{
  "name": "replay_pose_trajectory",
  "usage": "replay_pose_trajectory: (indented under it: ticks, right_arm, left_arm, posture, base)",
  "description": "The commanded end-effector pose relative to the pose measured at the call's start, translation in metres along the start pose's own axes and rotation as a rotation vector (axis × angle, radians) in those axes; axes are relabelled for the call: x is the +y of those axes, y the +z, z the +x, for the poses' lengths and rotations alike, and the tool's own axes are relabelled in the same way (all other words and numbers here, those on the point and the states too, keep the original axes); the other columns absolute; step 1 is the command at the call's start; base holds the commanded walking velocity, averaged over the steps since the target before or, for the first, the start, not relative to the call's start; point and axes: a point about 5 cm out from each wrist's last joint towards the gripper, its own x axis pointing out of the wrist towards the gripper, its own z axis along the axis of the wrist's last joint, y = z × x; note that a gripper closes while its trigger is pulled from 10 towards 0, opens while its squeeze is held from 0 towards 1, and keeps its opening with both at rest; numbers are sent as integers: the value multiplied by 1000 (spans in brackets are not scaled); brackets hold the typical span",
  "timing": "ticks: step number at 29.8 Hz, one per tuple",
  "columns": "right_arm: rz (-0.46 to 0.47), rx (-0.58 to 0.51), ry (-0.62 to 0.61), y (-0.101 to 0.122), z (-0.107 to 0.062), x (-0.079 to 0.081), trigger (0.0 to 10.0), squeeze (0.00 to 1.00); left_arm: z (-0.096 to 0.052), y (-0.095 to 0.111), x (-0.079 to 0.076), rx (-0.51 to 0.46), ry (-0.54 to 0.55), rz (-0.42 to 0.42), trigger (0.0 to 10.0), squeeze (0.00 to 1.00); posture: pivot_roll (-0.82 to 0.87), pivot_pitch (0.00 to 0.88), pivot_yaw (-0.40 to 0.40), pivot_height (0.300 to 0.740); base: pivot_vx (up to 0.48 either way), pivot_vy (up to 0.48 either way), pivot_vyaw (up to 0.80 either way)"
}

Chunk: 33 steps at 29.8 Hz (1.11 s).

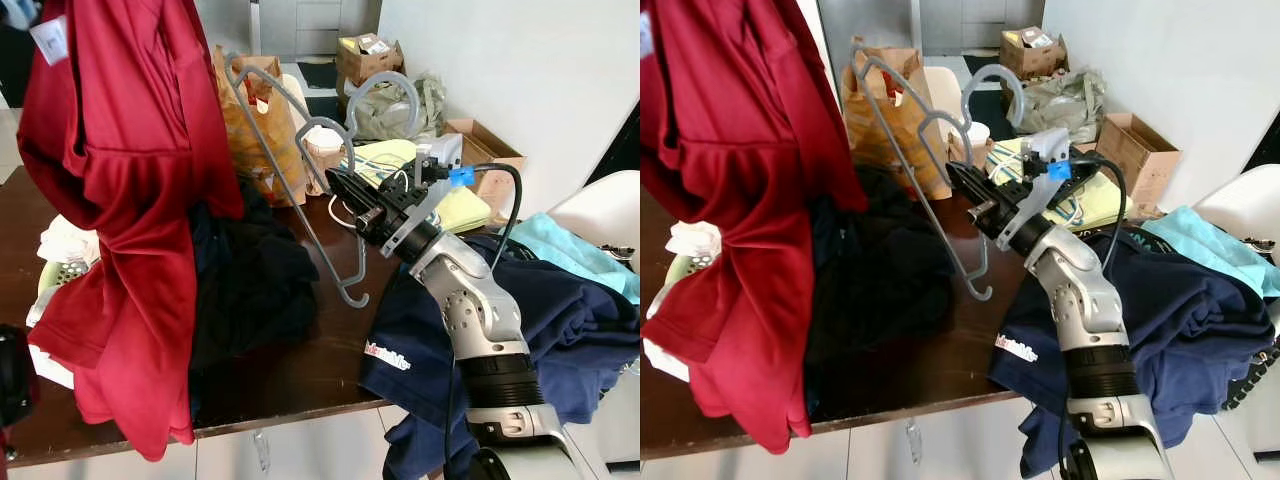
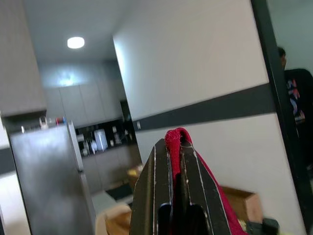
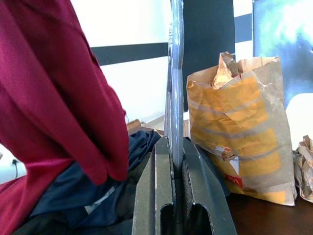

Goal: Hang hanger

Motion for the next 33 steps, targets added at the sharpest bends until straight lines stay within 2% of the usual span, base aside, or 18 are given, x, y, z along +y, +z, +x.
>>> replay_pose_trajectory:
  ticks: [1, 2, 3, 5, 9, 12, 15, 24, 33]
  right_arm:
    - [-5, -22, 17, 3, 3, 2, 10000, 0]
    - [-2, -26, 19, 3, 4, 3, 10000, 0]
    - [-2, -26, 19, 3, 4, 3, 10000, 0]
    - [9, -40, 13, 5, 4, 2, 10000, 0]
    - [16, -50, 6, 6, 5, 0, 10000, 0]
    - [17, -51, 5, 6, 4, 0, 10000, 0]
    - [24, -53, 3, 5, 4, 1, 10000, 0]
    - [31, -53, -3, 4, 1, 1, 10000, 0]
    - [29, -34, -42, 3, -2, -5, 10000, 0]
  left_arm:
    - [-3, -18, -5, 47, 10, -45, 10000, 0]
    - [-7, -36, -9, 92, 20, -92, 10000, 0]
    - [-7, -36, -9, 92, 20, -92, 10000, 0]
    - [-15, -67, -20, 170, 28, -169, 10000, 0]
    - [-19, -82, -27, 213, 31, -206, 10000, 0]
    - [-21, -87, -28, 223, 39, -223, 10000, 0]
    - [-25, -100, -31, 250, 70, -253, 10000, 0]
    - [-25, -107, -32, 253, 104, -270, 10000, 0]
    - [-24, -132, -22, 300, 164, -278, 10000, 0]
  posture:
    - [27, 0, -3, 740]
    - [26, 0, -2, 740]
    - [26, 0, -2, 740]
    - [26, 0, -1, 740]
    - [25, 0, 2, 740]
    - [22, 0, 4, 740]
    - [22, 0, 5, 740]
    - [19, 0, 9, 740]
    - [-3, 0, 22, 740]
  base:
    - [-401, 0, 0]
    - [-315, 0, 0]
    - [-315, 0, 0]
    - [-322, 0, 0]
    - [-328, 0, 0]
    - [-333, 0, 0]
    - [-334, 0, 0]
    - [-334, 0, 0]
    - [-336, 0, 0]
